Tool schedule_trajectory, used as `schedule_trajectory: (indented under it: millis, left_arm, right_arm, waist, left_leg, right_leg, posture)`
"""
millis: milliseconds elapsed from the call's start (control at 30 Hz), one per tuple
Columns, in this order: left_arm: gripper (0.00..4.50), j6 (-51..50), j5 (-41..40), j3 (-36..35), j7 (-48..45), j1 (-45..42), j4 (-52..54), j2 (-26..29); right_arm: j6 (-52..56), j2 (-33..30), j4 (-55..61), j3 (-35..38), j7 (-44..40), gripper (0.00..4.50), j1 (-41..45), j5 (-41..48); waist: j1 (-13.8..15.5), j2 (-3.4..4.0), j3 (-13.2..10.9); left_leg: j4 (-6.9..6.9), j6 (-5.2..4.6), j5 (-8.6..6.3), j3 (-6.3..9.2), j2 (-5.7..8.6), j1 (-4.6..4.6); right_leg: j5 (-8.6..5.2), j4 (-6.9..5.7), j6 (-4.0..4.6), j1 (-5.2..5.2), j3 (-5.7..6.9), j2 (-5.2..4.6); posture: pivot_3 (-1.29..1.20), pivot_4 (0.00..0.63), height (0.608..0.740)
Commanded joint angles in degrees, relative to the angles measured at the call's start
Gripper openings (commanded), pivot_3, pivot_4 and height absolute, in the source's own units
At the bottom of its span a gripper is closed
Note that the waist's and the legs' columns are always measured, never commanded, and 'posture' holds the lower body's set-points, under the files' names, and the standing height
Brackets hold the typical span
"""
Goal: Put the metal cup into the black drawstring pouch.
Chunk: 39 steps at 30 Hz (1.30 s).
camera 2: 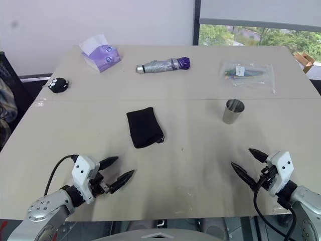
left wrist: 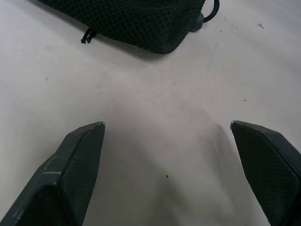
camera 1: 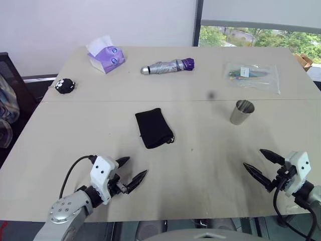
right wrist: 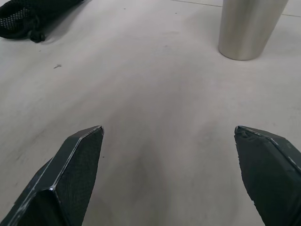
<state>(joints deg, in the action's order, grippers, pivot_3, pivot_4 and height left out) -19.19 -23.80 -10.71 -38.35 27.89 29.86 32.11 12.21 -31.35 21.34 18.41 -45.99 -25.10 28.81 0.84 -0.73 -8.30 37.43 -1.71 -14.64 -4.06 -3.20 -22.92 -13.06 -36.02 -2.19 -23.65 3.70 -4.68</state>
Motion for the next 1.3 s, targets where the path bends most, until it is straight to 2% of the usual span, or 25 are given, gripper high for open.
schedule_trajectory:
  millis: [33,367,667,967,1300]
  left_arm:
    - [4.42,-3.14,-1.65,-0.18,1.32,-1.73,3.73,0.48]
    - [4.42,-8.28,-3.35,-1.17,4.74,-3.66,7.49,-0.03]
    - [4.42,-7.01,-2.17,-0.94,5.61,-6.27,6.63,-0.18]
    - [4.42,-4.13,3.64,3.45,6.92,-13.38,0.62,-1.32]
    - [4.42,-0.39,6.5,6.81,5.64,-19.97,-7.76,-3.0]
  right_arm:
    - [-3.5,-1.55,-1.18,0.11,-3.16,4.5,1.18,-0.83]
    - [-7.21,-1.91,-3.52,-1.9,-5.89,4.5,2.1,-2.74]
    - [-8.08,-1.38,-3.39,-3.54,-5.8,4.5,3.08,-3.3]
    - [-3.89,0.35,7.76,-8.22,-2.86,4.5,2.0,-0.51]
    - [-0.51,1.28,17.76,-11.54,1.77,4.5,-0.45,0.42]
  waist:
    - [-0.01,0.0,0.0]
    - [-0.02,-0.08,0.03]
    - [0.0,-0.1,0.03]
    - [0.03,-0.11,0.04]
    - [0.03,-0.17,0.03]
  left_leg:
    - [0.0,0.0,0.0,0.0,0.0,0.01]
    - [0.1,0.0,0.0,-0.03,-0.01,0.12]
    - [0.19,-0.01,0.01,-0.05,0.0,0.16]
    - [0.21,0.0,0.01,-0.03,-0.01,0.18]
    - [0.27,0.0,0.01,-0.05,-0.01,0.17]
  right_leg:
    - [0.0,0.0,-0.01,0.0,0.0,0.0]
    - [0.02,-0.22,0.04,0.01,-0.19,0.1]
    - [0.02,-0.33,0.03,0.02,-0.26,0.11]
    - [0.02,-0.45,0.04,0.0,-0.27,0.15]
    - [0.03,-0.48,0.05,0.0,-0.3,0.13]
  posture:
    - [0.0,0.15,0.74]
    - [0.0,0.15,0.74]
    - [0.0,0.15,0.74]
    - [0.0,0.15,0.74]
    - [0.0,0.15,0.74]
